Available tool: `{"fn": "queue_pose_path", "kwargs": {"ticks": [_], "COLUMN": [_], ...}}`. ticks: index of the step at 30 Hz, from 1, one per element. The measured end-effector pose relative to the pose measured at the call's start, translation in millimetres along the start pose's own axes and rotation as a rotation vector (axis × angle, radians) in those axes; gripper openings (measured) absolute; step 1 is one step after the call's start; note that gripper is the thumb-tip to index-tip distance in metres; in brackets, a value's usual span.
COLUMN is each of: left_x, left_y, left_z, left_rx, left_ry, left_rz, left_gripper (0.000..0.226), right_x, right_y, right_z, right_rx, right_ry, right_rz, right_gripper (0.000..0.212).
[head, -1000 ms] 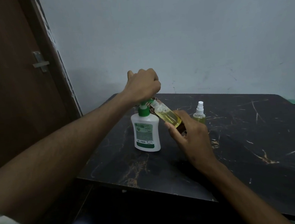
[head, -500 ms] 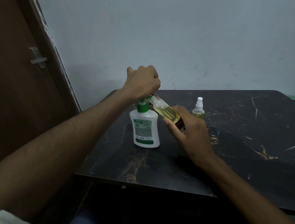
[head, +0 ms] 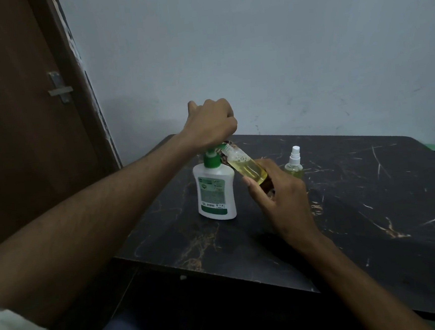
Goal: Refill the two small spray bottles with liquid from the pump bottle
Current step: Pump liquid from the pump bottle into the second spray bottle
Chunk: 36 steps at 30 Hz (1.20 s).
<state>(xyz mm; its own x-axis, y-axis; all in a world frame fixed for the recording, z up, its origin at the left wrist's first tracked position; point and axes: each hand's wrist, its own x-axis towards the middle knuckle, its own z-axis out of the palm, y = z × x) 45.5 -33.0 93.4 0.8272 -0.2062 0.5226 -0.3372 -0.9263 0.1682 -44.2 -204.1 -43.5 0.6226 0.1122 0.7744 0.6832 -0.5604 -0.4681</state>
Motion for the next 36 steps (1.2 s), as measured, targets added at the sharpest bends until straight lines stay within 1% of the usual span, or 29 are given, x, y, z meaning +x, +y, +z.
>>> {"fn": "queue_pose_path", "kwargs": {"ticks": [2, 5, 10, 14, 17, 22, 26, 31, 36], "left_x": [2.1, 3.7, -0.1, 2.2, 5.2, 0.6, 0.5, 2.3, -0.8], "left_y": [0.3, -0.8, -0.2, -1.7, -1.3, -2.4, -1.5, 0.4, -1.0], "left_z": [-3.2, -3.2, 2.2, -3.3, -3.7, 3.8, -0.5, -2.1, 1.4], "left_rx": [0.003, 0.007, -0.007, 0.014, 0.02, 0.014, 0.019, 0.024, 0.019], "left_ry": [0.01, 0.03, -0.011, -0.002, 0.006, -0.013, -0.021, -0.025, -0.029], "left_rz": [0.004, 0.023, -0.008, 0.019, 0.02, 0.015, 0.008, 0.009, -0.006], "left_gripper": [0.023, 0.013, 0.022, 0.017, 0.024, 0.014, 0.023, 0.011, 0.014], "right_x": [-0.2, -0.3, 0.7, -0.1, -0.2, 0.1, -0.4, -0.5, -0.9], "right_y": [0.5, 1.7, -0.3, -0.5, 0.3, -0.2, -0.8, -0.1, -0.4], "right_z": [-0.2, -0.8, 0.1, -1.1, -1.5, -0.6, -1.5, -2.3, -1.5], "right_rx": [0.008, 0.019, 0.01, 0.015, 0.02, 0.007, 0.016, 0.013, 0.014], "right_ry": [0.008, 0.008, -0.005, -0.006, 0.0, 0.002, 0.008, 0.017, 0.004], "right_rz": [0.005, 0.013, 0.006, 0.009, 0.014, 0.005, 0.002, 0.006, 0.002], "right_gripper": [0.037, 0.034, 0.038, 0.038, 0.039, 0.035, 0.034, 0.034, 0.035]}}
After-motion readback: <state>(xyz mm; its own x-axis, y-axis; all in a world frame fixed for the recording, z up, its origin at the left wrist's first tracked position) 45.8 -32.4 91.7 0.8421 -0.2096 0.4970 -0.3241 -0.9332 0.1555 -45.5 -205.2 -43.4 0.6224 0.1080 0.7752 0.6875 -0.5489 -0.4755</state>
